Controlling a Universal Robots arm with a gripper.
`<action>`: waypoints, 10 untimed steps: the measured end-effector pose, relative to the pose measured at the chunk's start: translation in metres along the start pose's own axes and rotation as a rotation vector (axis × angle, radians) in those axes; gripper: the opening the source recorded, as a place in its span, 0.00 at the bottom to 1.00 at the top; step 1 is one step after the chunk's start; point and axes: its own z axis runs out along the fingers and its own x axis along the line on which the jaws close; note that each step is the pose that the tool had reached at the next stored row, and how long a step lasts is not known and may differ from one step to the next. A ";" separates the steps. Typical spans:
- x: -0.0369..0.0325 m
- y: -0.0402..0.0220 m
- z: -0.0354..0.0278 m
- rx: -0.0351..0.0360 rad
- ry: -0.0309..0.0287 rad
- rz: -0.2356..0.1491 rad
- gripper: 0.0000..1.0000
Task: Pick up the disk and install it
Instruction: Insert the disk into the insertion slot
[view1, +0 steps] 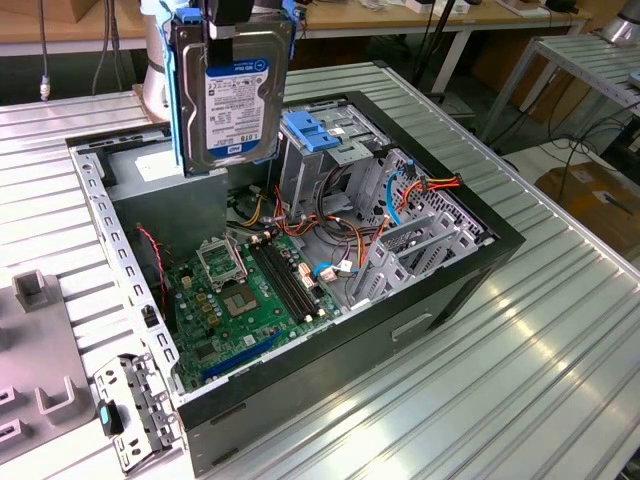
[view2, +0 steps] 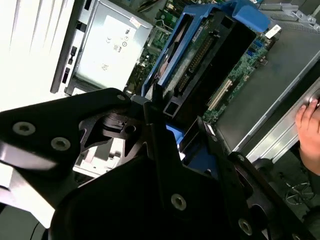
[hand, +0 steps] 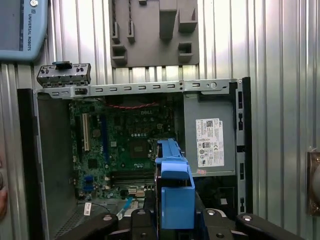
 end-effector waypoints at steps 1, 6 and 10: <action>0.0033 -0.0004 0.0004 -0.0001 -0.0002 0.000 0.37; 0.0192 -0.0082 0.0022 -0.0009 0.0004 0.000 0.37; 0.0216 -0.0206 0.0032 -0.0012 0.0006 0.000 0.37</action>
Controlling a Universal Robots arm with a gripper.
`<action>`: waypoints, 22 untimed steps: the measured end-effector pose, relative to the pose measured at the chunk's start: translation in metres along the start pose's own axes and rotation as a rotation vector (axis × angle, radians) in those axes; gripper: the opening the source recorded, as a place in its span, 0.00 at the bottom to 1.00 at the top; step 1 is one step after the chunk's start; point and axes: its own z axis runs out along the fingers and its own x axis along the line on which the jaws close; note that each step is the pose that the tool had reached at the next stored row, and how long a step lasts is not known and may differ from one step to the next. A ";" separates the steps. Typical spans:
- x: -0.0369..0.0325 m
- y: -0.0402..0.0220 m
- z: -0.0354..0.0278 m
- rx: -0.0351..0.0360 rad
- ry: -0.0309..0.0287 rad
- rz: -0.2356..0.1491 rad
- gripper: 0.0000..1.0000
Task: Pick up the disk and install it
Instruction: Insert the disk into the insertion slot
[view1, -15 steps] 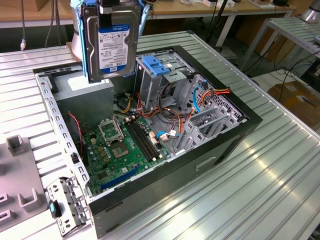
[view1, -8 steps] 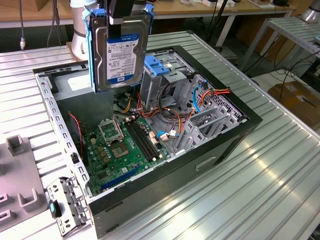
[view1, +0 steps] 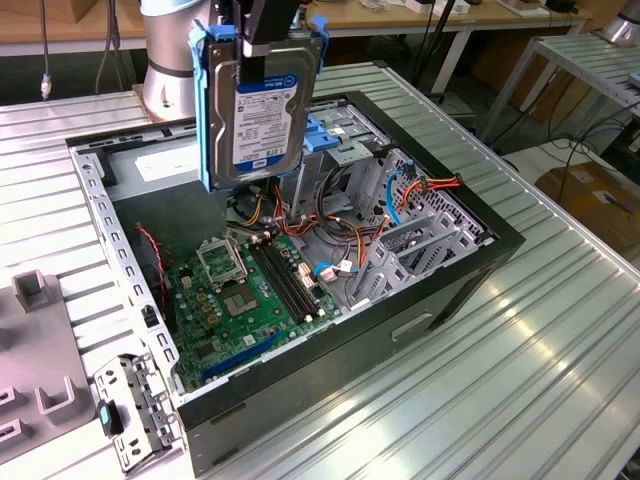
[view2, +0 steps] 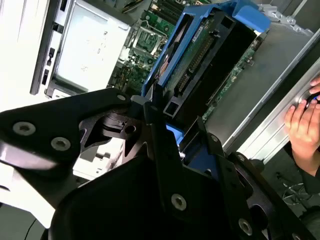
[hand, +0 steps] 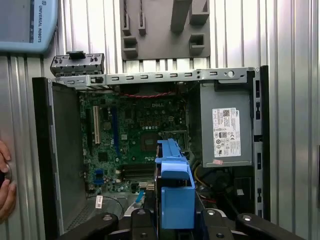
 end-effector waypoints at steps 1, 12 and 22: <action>0.0004 -0.0039 0.0003 0.0000 0.0001 0.000 0.37; 0.0027 -0.0501 0.0031 -0.0004 0.0013 0.000 0.37; 0.0185 -0.0604 0.0049 -0.0002 0.0044 0.000 0.37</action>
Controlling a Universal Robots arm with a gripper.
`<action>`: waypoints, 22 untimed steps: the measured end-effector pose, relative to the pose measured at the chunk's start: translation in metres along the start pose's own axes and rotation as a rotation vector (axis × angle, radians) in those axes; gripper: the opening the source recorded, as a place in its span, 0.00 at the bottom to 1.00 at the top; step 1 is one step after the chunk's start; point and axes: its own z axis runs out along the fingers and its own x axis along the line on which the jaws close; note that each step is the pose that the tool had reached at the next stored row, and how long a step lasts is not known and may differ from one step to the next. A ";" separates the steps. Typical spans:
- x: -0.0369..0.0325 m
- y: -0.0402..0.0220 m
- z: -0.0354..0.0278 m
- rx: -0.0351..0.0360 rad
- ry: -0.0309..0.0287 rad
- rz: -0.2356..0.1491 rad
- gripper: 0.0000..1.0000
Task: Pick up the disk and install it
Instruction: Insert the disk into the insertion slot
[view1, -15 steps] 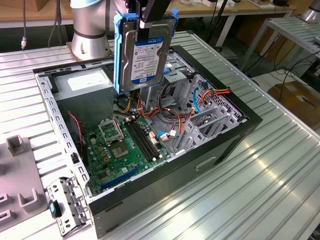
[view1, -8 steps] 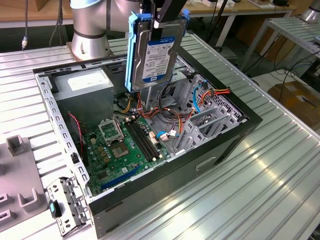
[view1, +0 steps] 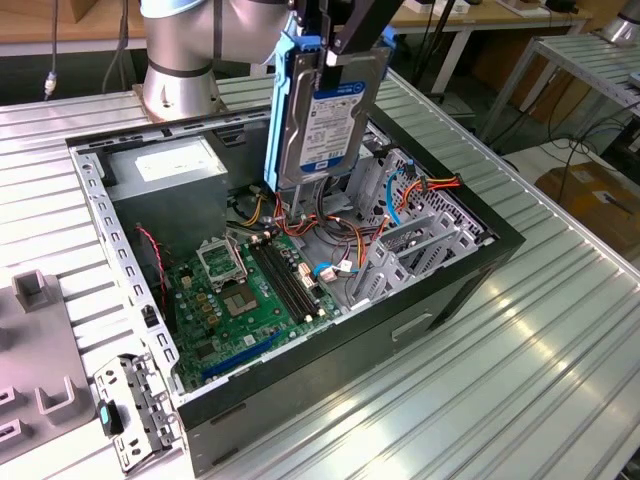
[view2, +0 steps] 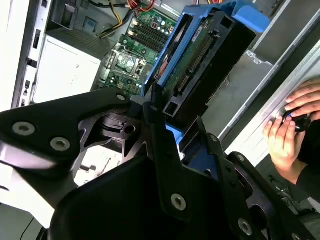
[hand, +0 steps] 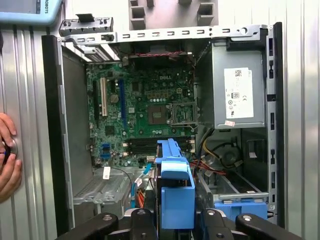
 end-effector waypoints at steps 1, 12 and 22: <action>0.0019 -0.0007 0.0002 0.0000 0.0003 0.000 0.37; 0.0094 -0.0036 0.0008 0.0001 0.0022 0.000 0.37; 0.0103 -0.0037 0.0008 0.0001 0.0022 0.000 0.37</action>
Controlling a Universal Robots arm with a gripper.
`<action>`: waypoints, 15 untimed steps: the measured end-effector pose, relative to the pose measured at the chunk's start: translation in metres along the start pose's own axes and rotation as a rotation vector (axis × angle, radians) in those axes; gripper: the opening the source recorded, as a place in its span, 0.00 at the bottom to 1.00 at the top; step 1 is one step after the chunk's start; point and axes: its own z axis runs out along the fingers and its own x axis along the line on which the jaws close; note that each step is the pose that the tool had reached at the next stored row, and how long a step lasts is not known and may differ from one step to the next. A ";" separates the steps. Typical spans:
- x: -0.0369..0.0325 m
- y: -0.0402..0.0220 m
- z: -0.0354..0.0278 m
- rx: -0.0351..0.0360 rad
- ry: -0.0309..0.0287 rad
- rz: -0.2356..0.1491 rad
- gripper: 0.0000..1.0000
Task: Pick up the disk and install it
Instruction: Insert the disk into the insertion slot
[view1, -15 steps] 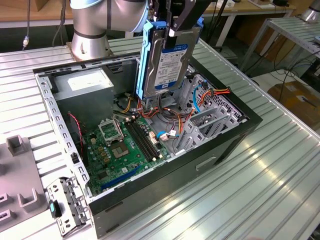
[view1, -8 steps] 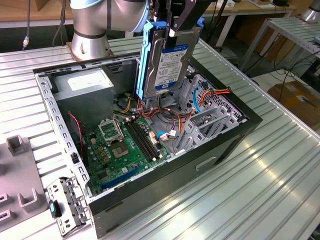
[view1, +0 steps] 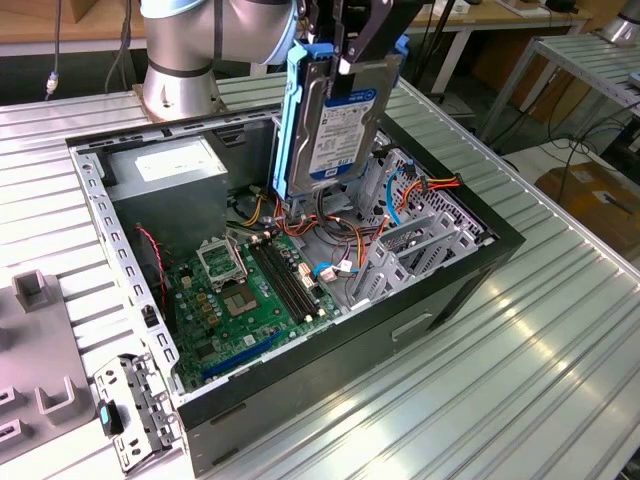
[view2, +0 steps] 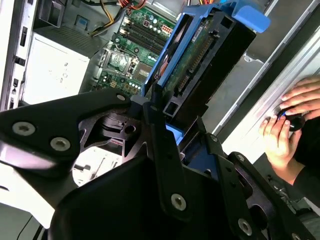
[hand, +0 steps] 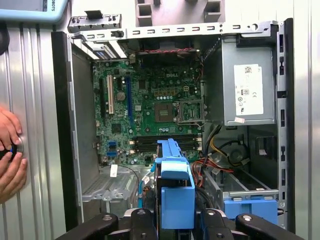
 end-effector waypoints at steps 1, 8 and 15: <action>0.0035 -0.0002 0.0002 0.0000 0.0000 0.000 0.37; 0.0312 -0.0028 0.0017 -0.0005 0.0034 0.000 0.37; 0.0380 -0.0231 0.0036 -0.0007 0.0069 0.000 0.37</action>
